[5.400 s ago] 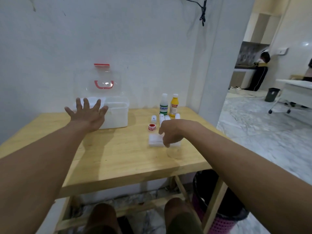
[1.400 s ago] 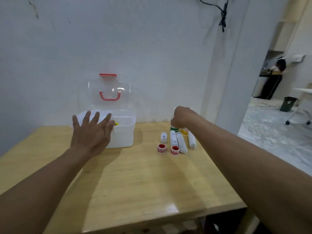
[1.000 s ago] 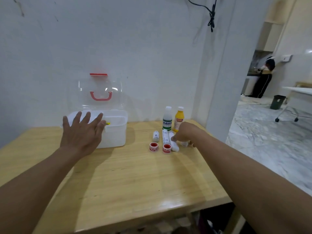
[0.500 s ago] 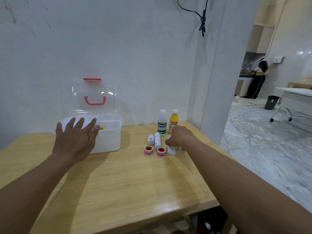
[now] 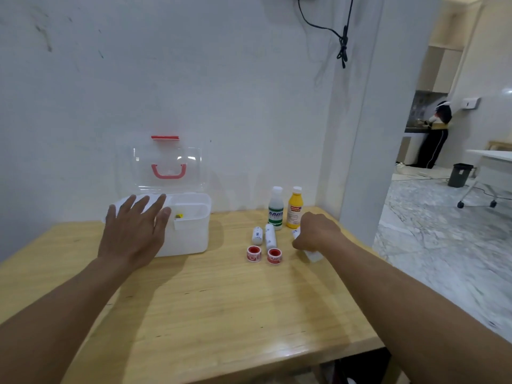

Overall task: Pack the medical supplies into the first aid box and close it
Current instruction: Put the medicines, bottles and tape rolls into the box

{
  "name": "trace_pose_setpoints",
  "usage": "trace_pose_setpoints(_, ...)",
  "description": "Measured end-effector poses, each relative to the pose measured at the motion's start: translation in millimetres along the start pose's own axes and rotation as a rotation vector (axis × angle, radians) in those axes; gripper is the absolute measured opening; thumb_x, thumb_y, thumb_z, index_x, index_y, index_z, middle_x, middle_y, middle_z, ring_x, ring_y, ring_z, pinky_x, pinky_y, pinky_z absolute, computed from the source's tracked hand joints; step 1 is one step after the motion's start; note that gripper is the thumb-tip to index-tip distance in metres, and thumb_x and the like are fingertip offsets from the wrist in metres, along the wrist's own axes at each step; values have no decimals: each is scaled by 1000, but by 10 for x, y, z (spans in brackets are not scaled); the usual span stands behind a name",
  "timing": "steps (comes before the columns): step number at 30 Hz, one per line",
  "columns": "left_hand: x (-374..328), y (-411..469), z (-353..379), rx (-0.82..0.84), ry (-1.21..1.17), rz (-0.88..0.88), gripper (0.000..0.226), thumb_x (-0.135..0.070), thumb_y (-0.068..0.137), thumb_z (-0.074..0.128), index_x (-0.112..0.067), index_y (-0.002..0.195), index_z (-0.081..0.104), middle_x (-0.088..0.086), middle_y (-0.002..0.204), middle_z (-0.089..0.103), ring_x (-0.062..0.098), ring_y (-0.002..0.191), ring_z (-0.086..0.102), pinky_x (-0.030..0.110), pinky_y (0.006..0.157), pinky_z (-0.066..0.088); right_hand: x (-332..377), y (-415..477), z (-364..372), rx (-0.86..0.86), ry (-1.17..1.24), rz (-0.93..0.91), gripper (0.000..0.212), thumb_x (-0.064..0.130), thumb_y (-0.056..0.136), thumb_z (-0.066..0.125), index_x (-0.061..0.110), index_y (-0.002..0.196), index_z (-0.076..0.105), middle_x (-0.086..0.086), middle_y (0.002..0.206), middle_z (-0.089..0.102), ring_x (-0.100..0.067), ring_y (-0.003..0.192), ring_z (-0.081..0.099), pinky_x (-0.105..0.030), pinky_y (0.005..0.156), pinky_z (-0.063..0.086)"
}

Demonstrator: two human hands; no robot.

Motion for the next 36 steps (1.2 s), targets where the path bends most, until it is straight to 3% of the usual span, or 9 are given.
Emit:
trace_pose_setpoints(5,163,24,-89,-33,-4,-66,69,-57,93,4,-30,149,34,6,152,42,26,147,20,55,117,9,213,-28,-463,-85,63,-68,38,40,78,72,15,94,48,-3,90,59,-23,82,58,-29,63,43)
trace_pose_setpoints(9,355,48,-60,6,-3,-139,61,-53,98,9,-31,150,32,6,154,39,26,148,17,57,117,9,788,-22,-778,-100,155,-219,47,41,74,75,12,109,63,-5,100,65,-24,87,64,-34,70,53)
trace_pose_setpoints(13,469,51,73,158,-40,-204,59,-52,98,8,-35,153,20,7,161,23,28,150,8,59,116,6,1565,-124,-857,-42,168,-446,41,33,78,74,11,112,69,-6,109,69,-23,94,66,-34,78,54)
trace_pose_setpoints(19,462,50,97,263,-25,-204,59,-52,98,9,-32,153,21,6,162,18,27,150,6,58,116,8,2343,-116,-659,110,45,-641,35,28,79,72,18,112,71,4,103,65,-18,90,63,-28,68,52)
trace_pose_setpoints(22,464,44,75,255,-71,-200,58,-50,100,13,-31,152,28,4,161,23,27,150,8,56,117,10,2524,-60,-572,157,-39,-652,31,28,77,71,20,107,74,10,91,62,-16,87,62,-29,72,54)
trace_pose_setpoints(24,466,33,72,242,-101,-193,57,-49,100,13,-31,151,31,5,159,26,27,149,9,56,118,11,2587,13,-509,180,-80,-636,35,30,73,72,19,106,76,2,99,69,-21,91,68,-36,81,59)
trace_pose_setpoints(26,469,29,73,227,-103,-188,57,-49,100,12,-32,150,31,5,159,27,27,149,9,56,118,11,2623,72,-463,192,-126,-624,42,32,68,71,15,106,76,-5,104,73,-24,92,71,-37,81,59)
trace_pose_setpoints(36,466,5,98,265,-127,-196,54,-55,98,6,-47,151,13,5,163,11,29,150,-2,59,117,4,2723,39,-262,324,-215,-623,48,33,59,68,21,104,77,-4,108,73,-27,96,72,-38,79,59)
Point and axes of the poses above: each hand's wrist, its own y-axis towards the middle knuckle, its own z-axis out of the palm, x = y × z, the point moved 9 cm from there along y, towards the middle knuckle
